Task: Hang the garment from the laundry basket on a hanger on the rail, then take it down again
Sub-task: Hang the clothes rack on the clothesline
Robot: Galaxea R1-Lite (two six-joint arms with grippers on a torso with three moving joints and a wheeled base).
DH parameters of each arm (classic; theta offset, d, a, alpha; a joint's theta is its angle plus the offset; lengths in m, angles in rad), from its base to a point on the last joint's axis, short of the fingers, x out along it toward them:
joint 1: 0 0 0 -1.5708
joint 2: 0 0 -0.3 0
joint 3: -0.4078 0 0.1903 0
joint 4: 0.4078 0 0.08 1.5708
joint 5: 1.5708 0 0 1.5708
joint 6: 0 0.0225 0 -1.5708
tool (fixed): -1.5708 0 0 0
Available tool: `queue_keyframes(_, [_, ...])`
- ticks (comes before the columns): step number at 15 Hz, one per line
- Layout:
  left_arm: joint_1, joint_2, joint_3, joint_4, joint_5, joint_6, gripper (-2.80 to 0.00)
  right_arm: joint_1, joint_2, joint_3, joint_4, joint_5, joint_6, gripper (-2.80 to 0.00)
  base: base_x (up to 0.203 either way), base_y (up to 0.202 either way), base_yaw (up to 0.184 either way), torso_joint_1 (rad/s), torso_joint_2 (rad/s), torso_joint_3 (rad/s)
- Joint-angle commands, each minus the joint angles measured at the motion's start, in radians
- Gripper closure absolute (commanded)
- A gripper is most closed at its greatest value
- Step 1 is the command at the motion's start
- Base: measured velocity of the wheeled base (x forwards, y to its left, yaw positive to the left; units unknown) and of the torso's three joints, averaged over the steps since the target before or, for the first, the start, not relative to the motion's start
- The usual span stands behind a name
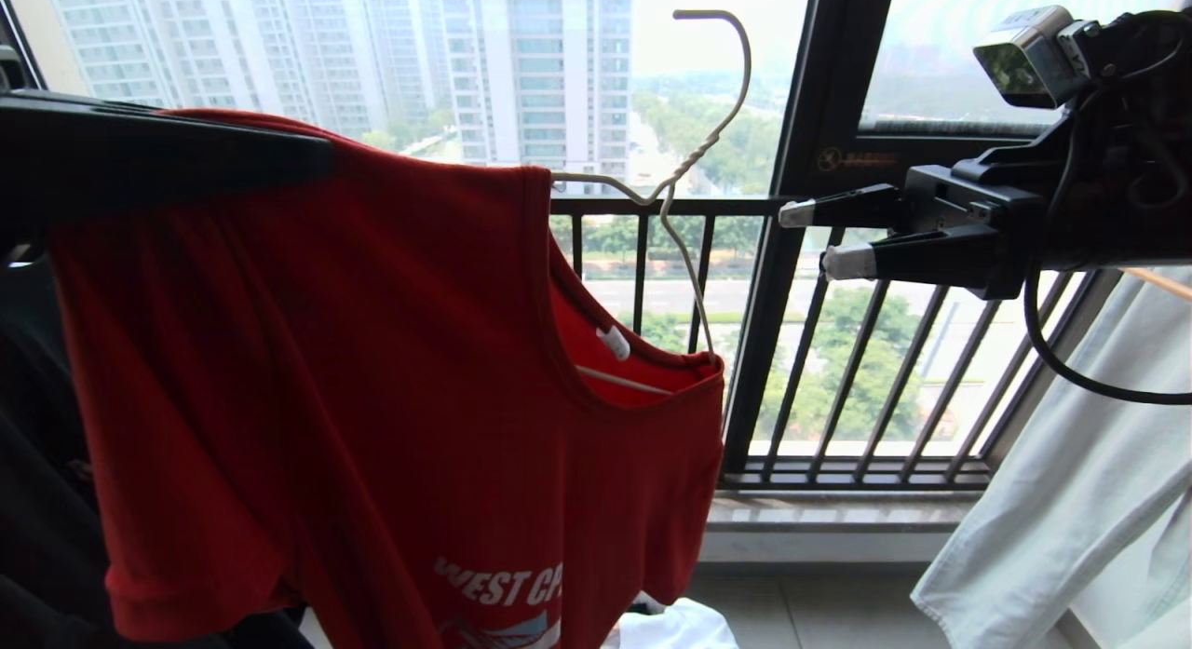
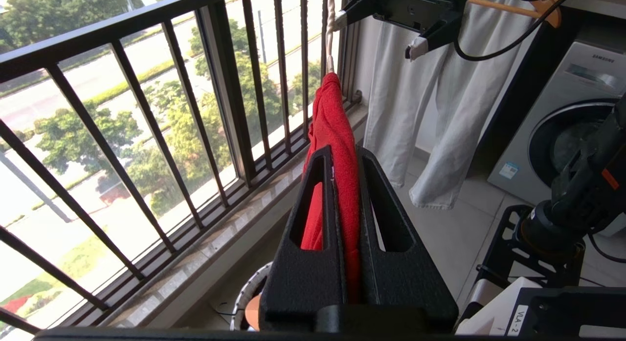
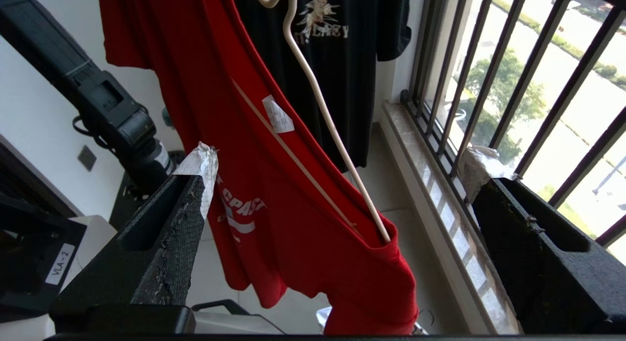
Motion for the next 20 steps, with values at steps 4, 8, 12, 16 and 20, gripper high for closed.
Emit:
queue_keyframes(4, [-0.034,-0.021,0.000,0.002,-0.004,-0.009,0.00,-0.001,0.066,-0.013,-0.038,0.101,-0.003,-2.80,0.000,0.000,0.000,0.000,0.00,0.000])
queue_keyframes(8, [-0.040,-0.036,-0.004,0.003,-0.002,-0.009,0.00,0.023,0.104,-0.048,-0.065,0.103,-0.003,-2.80,0.000,0.000,0.000,0.000,0.00,0.000])
queue_keyframes(12, [-0.040,-0.041,-0.004,0.003,-0.004,-0.009,0.00,0.105,0.120,-0.056,-0.065,0.100,-0.003,-2.80,0.000,0.000,0.000,0.000,0.00,0.000])
queue_keyframes(16, [-0.042,-0.055,-0.004,0.003,-0.004,-0.009,0.00,0.159,0.147,-0.082,-0.065,0.090,-0.003,-2.80,0.000,0.000,0.000,0.000,0.00,0.000])
queue_keyframes(20, [-0.041,-0.056,-0.007,0.002,-0.004,-0.011,0.00,0.214,0.201,-0.097,-0.067,0.075,-0.006,-2.80,0.000,0.000,0.000,0.000,0.00,0.000])
